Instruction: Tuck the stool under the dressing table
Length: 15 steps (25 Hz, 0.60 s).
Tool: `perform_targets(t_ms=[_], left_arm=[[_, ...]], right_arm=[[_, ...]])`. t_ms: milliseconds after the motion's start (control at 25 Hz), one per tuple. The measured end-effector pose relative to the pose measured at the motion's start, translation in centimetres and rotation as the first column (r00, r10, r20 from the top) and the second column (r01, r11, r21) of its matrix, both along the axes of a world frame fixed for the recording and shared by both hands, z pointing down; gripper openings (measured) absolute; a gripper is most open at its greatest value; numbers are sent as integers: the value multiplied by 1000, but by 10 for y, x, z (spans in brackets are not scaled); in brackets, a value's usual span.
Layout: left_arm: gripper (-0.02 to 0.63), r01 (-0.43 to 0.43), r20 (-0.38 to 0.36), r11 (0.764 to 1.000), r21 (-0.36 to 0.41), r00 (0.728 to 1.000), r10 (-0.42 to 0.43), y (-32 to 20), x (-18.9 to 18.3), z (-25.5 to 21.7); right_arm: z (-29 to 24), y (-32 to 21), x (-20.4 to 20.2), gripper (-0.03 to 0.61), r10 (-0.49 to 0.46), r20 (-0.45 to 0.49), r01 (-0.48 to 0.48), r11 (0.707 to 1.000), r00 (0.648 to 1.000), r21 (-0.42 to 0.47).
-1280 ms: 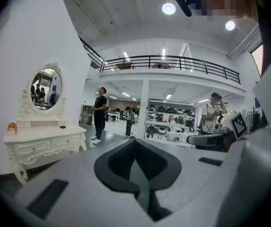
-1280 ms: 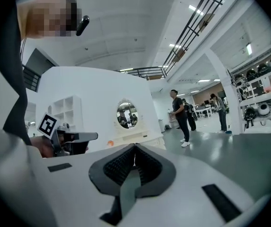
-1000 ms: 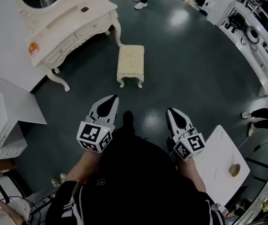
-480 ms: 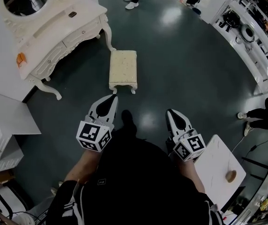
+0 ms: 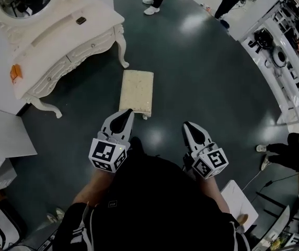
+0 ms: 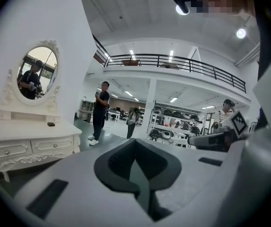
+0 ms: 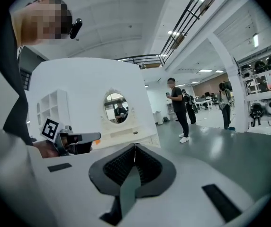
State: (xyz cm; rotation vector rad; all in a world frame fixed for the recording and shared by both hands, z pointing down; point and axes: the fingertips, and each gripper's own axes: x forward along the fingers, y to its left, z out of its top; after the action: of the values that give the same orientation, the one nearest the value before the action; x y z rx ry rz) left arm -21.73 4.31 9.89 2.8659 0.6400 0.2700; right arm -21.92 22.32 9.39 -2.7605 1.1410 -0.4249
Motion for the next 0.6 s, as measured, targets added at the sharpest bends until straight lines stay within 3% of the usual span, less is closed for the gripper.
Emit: perform_targets(t_ms=[280, 600], left_arm=[[6, 82, 21, 996, -42, 996, -81, -35, 56, 12], [8, 147, 51, 989, -6, 988, -147, -33, 95, 18]], right_arm=[[-1, -43, 75, 20, -92, 31, 92, 996, 995, -2], [17, -65, 133, 20, -232, 77, 231, 973, 970, 24]])
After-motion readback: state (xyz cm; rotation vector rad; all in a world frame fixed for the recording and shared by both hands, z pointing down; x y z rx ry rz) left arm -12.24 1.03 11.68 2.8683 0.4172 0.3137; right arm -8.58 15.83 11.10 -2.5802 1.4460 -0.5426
